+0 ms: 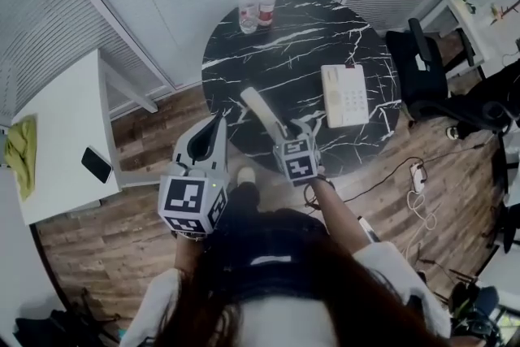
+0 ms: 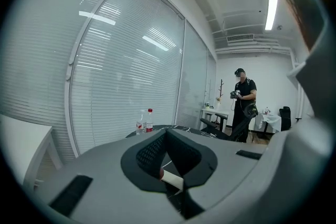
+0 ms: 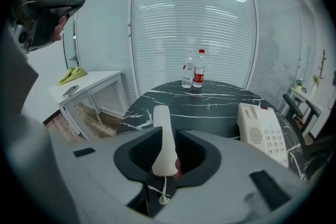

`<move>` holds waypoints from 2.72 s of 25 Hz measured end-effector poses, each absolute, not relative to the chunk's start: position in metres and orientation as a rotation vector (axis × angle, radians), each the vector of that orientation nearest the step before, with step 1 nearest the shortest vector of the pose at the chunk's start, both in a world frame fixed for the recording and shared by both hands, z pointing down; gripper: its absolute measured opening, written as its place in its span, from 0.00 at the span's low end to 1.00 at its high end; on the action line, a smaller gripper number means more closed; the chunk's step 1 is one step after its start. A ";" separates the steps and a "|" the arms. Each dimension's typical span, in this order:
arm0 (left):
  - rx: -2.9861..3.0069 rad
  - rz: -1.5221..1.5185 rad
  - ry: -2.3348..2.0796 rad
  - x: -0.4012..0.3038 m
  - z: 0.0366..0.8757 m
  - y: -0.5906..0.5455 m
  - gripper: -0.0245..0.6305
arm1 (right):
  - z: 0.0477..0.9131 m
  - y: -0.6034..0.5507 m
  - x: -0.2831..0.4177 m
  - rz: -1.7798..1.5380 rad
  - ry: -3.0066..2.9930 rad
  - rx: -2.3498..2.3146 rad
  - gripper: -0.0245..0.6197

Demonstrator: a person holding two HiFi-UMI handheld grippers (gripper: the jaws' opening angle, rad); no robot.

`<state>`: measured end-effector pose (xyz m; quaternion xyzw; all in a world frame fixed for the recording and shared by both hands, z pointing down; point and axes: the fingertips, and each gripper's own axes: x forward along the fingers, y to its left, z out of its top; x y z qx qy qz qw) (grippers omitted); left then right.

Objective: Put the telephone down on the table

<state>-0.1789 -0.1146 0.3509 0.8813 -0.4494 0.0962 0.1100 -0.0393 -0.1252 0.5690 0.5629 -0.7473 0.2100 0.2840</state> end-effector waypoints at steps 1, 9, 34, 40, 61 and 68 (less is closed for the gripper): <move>2.586 0.290 -1.320 -0.176 0.352 -0.109 0.04 | 0.568 -0.120 -0.037 0.560 -1.996 1.508 0.16; 2.593 0.294 -1.327 -0.162 0.346 -0.068 0.04 | 0.550 -0.089 -0.031 0.518 -2.023 1.536 0.10; 2.676 0.294 -1.242 -0.120 0.340 0.050 0.04 | 0.409 0.006 0.024 0.346 -2.162 1.914 0.03; 2.713 0.303 -1.176 -0.102 0.341 0.080 0.04 | 0.360 0.032 0.036 0.323 -2.304 1.993 0.03; 2.723 0.335 -1.148 -0.088 0.351 0.135 0.04 | 0.347 0.080 0.043 0.444 -2.592 1.980 0.03; 2.733 0.360 -1.133 -0.081 0.353 0.137 0.04 | 0.350 0.083 0.052 0.455 -2.557 2.022 0.03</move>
